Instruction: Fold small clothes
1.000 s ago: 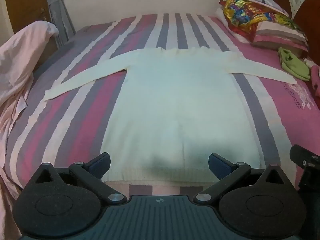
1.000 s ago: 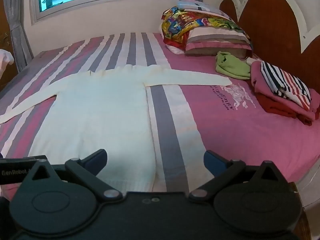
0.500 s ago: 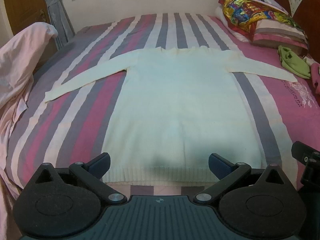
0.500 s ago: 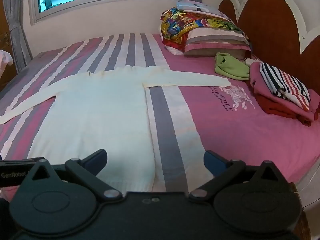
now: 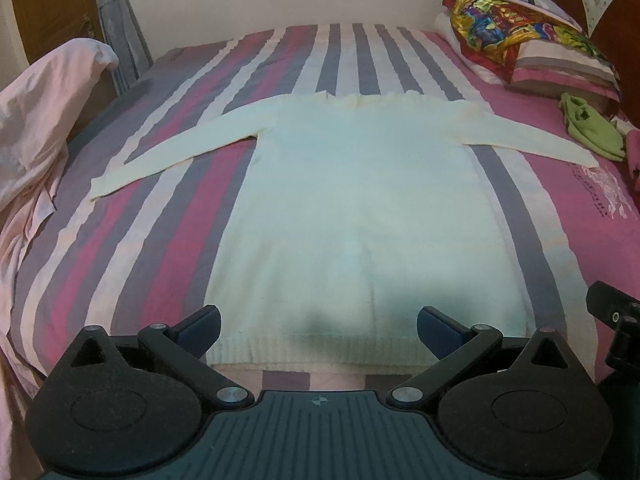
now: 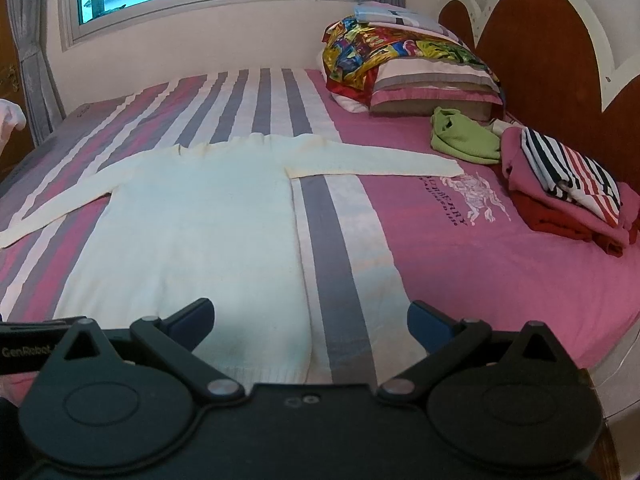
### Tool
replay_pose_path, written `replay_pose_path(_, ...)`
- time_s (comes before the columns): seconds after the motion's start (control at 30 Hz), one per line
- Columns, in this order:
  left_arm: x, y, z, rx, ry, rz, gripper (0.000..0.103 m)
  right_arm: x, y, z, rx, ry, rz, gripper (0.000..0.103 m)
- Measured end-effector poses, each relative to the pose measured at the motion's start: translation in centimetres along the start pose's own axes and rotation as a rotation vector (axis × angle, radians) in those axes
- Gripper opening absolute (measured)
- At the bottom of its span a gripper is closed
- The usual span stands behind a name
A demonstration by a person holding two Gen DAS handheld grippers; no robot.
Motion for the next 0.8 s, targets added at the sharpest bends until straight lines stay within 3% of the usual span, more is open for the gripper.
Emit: replay_pose_path(0.8, -0.02, -0.14, -0.38, 0.002, 0.001, -0.002, 0.103, -0.22, -0.18, -0.35, 0.008, -0.005, -0.006, 0.103)
Point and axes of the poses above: each gripper's, at about its wrist camera, not at the fingertips, and x roughly against the way its jaws point, z to its right, y to its underside, the point moved 8 cm from there along -x, roughly the way its jaws point, and after that the axes turned 2 degrees about -z, right-handed, at the moved point
